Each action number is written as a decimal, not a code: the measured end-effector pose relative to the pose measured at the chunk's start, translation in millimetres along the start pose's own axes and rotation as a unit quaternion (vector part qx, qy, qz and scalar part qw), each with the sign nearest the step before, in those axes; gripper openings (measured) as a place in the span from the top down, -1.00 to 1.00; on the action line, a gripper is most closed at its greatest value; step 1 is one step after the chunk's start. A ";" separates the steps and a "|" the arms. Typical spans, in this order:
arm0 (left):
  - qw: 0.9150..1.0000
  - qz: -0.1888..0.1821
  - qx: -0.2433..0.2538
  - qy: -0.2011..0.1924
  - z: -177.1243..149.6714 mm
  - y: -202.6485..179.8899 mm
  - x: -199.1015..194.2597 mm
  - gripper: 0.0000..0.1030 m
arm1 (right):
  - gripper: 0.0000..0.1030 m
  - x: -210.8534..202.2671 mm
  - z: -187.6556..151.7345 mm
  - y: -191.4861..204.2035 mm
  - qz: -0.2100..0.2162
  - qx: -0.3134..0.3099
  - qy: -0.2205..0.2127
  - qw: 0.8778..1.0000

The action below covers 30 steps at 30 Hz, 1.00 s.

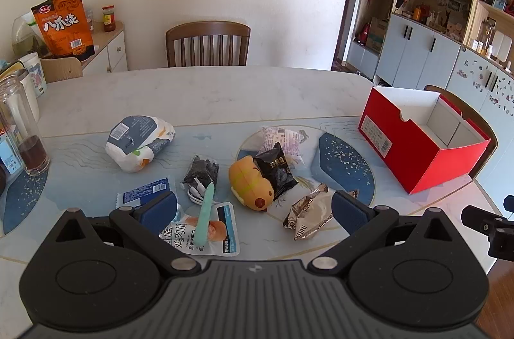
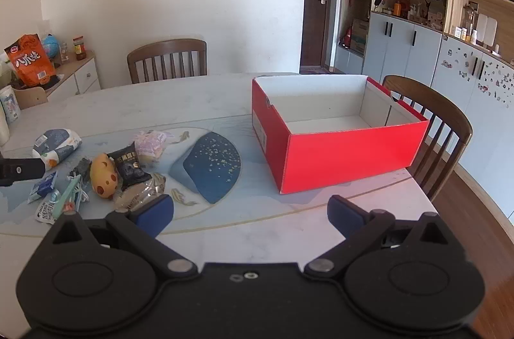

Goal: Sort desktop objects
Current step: 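Move both tools toward the scattered items on the table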

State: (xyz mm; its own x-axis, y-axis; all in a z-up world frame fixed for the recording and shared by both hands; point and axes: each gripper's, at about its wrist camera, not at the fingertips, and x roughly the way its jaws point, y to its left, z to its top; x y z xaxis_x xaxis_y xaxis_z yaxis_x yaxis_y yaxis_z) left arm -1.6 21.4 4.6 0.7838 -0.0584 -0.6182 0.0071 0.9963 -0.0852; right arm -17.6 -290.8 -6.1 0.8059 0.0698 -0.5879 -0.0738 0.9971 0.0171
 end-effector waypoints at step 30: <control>0.997 0.060 -0.039 -0.037 -0.4 -19.1 -4.8 -1.00 | -0.98 10.8 13.1 -13.0 0.098 -0.079 -0.023 0.992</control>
State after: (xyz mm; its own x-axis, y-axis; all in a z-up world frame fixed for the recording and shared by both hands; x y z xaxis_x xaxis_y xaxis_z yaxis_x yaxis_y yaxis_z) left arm -5.7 2.6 8.9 0.8195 0.0676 -0.5691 -0.1348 0.9879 -0.0767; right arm -0.3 -302.6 -2.1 0.7927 0.2665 -0.5483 -0.3196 0.9475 -0.0016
